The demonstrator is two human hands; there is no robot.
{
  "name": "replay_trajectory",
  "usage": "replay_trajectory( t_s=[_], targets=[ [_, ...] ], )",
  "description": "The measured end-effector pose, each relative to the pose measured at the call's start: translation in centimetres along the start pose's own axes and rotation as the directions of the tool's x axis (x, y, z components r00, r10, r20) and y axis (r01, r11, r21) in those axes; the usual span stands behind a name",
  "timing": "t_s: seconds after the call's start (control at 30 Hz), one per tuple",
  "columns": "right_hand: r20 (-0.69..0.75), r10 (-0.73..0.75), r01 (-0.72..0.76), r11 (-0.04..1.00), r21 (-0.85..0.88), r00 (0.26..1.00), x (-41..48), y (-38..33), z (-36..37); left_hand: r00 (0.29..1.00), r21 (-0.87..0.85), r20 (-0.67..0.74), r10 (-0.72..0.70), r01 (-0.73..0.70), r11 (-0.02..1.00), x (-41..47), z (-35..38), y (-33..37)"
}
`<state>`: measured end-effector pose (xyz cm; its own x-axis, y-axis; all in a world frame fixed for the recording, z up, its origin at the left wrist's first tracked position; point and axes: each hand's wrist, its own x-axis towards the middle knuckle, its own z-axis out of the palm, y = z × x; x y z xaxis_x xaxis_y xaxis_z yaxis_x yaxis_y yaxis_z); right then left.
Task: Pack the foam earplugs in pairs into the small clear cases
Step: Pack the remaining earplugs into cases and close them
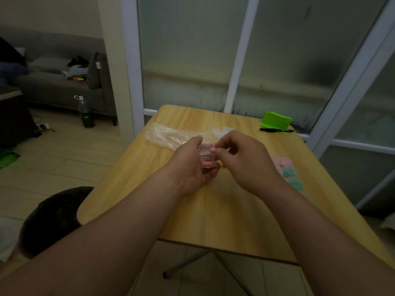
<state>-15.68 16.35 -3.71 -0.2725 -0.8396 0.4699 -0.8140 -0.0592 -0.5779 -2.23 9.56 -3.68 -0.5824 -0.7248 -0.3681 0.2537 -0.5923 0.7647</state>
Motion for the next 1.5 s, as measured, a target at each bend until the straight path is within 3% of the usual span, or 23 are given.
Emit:
replay_trajectory(
  t_s=[0.13,0.33,0.5,0.6,0.67,1.07,1.27,1.5],
  targets=[
    [0.062,-0.022,0.028,0.995,-0.095,0.998,-0.6,0.3,0.5,0.999,-0.049,0.043,-0.022,0.024,0.999,-0.4,0.9,-0.7],
    [0.08,0.005,0.003,0.996,-0.094,0.997,-0.6,0.4,0.5,0.999,-0.037,0.026,-0.026,0.027,0.999,-0.8,1.0,-0.7],
    [0.028,0.007,-0.006,1.0,-0.029,1.0,-0.2,0.7,0.2,0.998,0.021,0.065,-0.027,0.026,0.999,-0.1,0.5,-0.6],
    [-0.044,0.079,-0.076,0.995,0.07,0.996,0.4,1.1,0.0,0.994,0.05,0.106,-0.033,0.028,0.998,0.3,0.2,-0.4],
    [0.002,0.106,-0.106,0.989,0.103,0.994,0.5,1.2,0.1,0.991,0.068,0.128,-0.049,0.041,0.997,0.2,0.1,-0.4],
    [0.173,-0.091,0.095,0.995,-0.011,0.981,-1.6,-0.2,0.8,0.994,-0.023,0.105,-0.026,0.028,0.999,-0.1,-0.5,0.5],
    [0.135,-0.022,0.011,0.997,0.078,0.991,-1.4,0.0,-0.2,0.964,0.048,0.265,-0.012,-0.001,0.999,-0.9,-0.8,-0.1],
    [0.168,-0.038,0.034,0.999,0.021,0.985,-1.3,1.2,-1.2,0.979,0.13,0.204,0.023,-0.05,0.99,-0.5,-0.8,-0.5]
  ],
)
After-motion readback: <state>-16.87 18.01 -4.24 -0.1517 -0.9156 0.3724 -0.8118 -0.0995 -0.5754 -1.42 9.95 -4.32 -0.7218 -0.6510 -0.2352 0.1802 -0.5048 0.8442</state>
